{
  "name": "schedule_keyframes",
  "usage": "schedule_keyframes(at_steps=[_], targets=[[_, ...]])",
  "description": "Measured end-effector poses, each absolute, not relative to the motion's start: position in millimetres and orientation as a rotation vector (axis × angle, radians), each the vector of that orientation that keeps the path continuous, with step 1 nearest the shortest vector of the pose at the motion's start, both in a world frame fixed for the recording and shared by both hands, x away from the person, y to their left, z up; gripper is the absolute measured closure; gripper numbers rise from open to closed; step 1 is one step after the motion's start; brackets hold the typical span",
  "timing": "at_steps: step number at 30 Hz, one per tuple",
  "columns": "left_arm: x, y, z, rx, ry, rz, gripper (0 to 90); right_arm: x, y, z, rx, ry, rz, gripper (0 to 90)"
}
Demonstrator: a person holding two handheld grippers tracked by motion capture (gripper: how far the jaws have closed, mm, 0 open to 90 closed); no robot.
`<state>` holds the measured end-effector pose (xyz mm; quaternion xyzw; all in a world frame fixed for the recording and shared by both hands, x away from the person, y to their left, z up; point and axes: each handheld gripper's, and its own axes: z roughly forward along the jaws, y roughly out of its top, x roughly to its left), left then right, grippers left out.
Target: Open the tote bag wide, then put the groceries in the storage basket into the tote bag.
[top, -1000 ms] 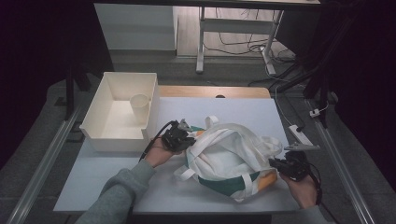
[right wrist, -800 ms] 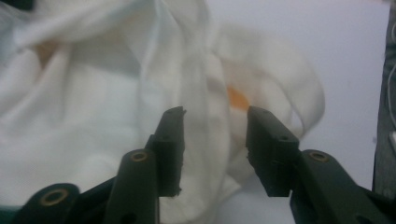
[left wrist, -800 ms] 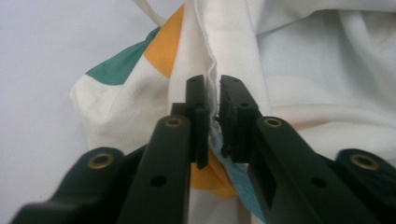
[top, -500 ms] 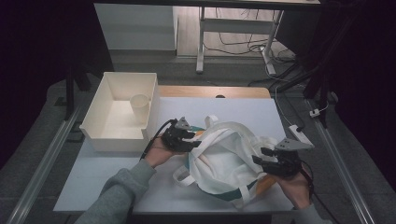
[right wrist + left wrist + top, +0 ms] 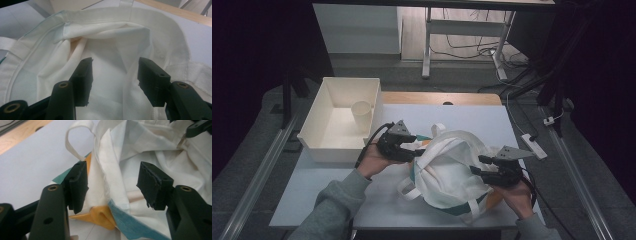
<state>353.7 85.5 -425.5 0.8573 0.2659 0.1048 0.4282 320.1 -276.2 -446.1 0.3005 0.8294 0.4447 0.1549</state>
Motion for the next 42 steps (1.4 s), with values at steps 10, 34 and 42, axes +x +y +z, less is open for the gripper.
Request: schedule_keyframes(at_steps=[10,34,42], targets=[[347,106,-411,2.118,0.683,0.289,37.3,322,-275,-446,0.852,2.369,1.27,46.2],[337,155,-397,2.059,0.791,0.38,33.8,319,-278,-448,0.844,2.34,1.256,46.2],[340,168,-395,2.039,0.833,0.404,32.4,318,-276,-448,0.838,2.341,1.256,46.2]])
